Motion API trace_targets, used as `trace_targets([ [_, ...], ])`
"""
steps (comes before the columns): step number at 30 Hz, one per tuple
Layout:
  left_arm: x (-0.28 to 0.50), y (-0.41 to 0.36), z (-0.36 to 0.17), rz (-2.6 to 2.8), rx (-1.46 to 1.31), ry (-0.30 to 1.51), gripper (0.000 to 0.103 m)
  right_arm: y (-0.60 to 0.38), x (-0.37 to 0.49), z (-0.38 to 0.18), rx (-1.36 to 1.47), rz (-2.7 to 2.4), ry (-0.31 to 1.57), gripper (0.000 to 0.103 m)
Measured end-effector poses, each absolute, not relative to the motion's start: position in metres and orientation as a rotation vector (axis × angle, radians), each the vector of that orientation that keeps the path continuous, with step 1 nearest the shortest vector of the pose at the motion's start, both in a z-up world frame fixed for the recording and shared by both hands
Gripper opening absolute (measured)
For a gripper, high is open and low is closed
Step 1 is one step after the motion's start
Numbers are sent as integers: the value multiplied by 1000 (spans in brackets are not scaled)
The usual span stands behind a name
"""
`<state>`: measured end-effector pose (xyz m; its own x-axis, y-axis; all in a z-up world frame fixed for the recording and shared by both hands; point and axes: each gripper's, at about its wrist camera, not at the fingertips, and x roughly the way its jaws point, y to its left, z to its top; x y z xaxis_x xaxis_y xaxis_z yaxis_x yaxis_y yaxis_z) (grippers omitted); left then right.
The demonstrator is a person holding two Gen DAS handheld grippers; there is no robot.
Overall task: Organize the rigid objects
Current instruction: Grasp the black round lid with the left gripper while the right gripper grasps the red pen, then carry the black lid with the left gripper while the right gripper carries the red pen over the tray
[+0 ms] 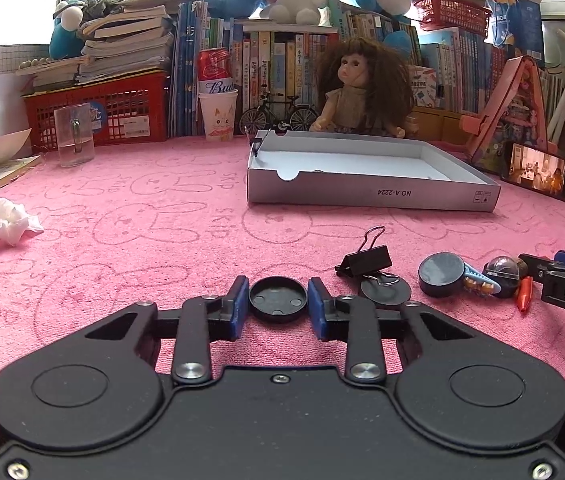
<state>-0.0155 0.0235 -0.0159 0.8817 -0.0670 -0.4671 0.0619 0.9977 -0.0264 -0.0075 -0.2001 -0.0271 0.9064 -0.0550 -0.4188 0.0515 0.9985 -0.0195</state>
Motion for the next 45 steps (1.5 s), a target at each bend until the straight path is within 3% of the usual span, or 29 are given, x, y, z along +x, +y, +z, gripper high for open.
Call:
trace_targets([
  [2,-15,24,-16,-68,-13,488,30,-198,-8,-27,-17,-41,431,50],
  [45,90,12,45,-132,-93,435,30,-222,74,10,104,-31,457,49],
])
